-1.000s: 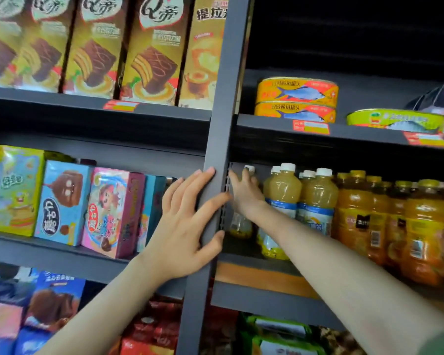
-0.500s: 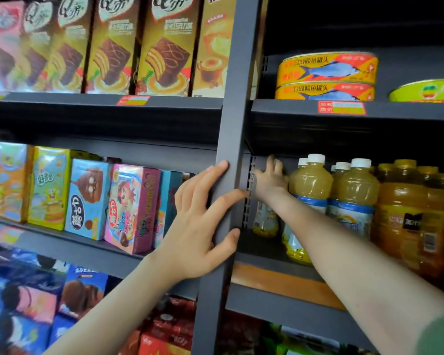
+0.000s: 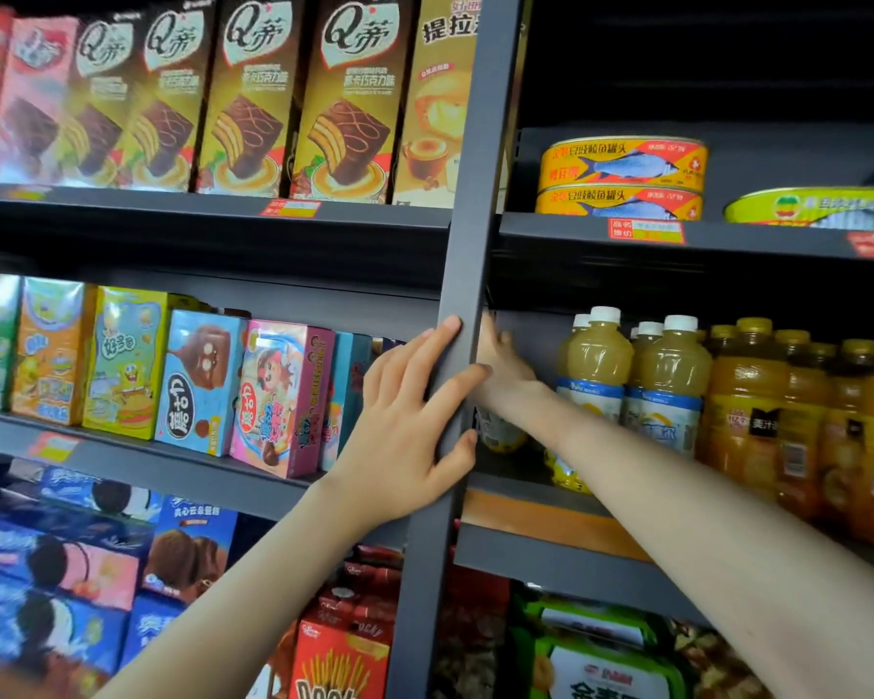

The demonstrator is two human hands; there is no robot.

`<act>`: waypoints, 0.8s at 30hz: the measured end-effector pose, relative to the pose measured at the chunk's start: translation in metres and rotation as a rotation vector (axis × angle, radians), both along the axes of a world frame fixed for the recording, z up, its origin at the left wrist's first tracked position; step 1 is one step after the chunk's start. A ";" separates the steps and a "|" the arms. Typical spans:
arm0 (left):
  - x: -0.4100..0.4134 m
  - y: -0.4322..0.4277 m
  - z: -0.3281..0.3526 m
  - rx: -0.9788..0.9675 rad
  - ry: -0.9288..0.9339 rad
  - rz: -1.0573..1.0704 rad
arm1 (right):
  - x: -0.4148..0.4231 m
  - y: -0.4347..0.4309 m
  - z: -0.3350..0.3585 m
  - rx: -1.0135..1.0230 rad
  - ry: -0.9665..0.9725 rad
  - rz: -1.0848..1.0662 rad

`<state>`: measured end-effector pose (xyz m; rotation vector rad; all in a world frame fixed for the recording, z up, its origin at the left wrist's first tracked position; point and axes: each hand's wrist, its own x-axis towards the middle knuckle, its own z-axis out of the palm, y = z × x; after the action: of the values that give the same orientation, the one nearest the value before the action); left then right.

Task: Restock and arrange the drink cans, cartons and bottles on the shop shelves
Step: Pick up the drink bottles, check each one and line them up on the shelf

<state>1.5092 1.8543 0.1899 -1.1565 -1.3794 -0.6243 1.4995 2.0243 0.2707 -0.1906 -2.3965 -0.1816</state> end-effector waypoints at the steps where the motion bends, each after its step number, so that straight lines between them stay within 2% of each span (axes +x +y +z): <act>1: 0.001 0.000 -0.001 -0.001 0.002 0.013 | 0.003 -0.003 -0.006 0.002 -0.009 -0.006; 4: 0.004 0.000 -0.004 0.006 -0.001 0.053 | 0.026 -0.016 -0.020 0.008 -0.042 0.044; 8: 0.011 0.002 -0.011 0.042 -0.041 0.096 | 0.071 -0.022 -0.026 0.040 0.060 0.131; 12: 0.023 0.005 -0.025 0.068 -0.140 0.134 | 0.128 -0.036 -0.028 0.207 0.072 0.071; 15: 0.044 0.009 -0.039 0.086 -0.242 0.102 | 0.175 -0.046 -0.033 0.138 0.140 0.072; 24: 0.118 0.034 -0.058 0.040 -0.229 -0.080 | 0.297 -0.038 -0.075 0.306 0.596 0.165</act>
<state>1.6267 1.8882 0.1319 -1.1394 -1.5104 -0.8593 1.7962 1.9865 0.1957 0.0891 -1.7559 -0.3555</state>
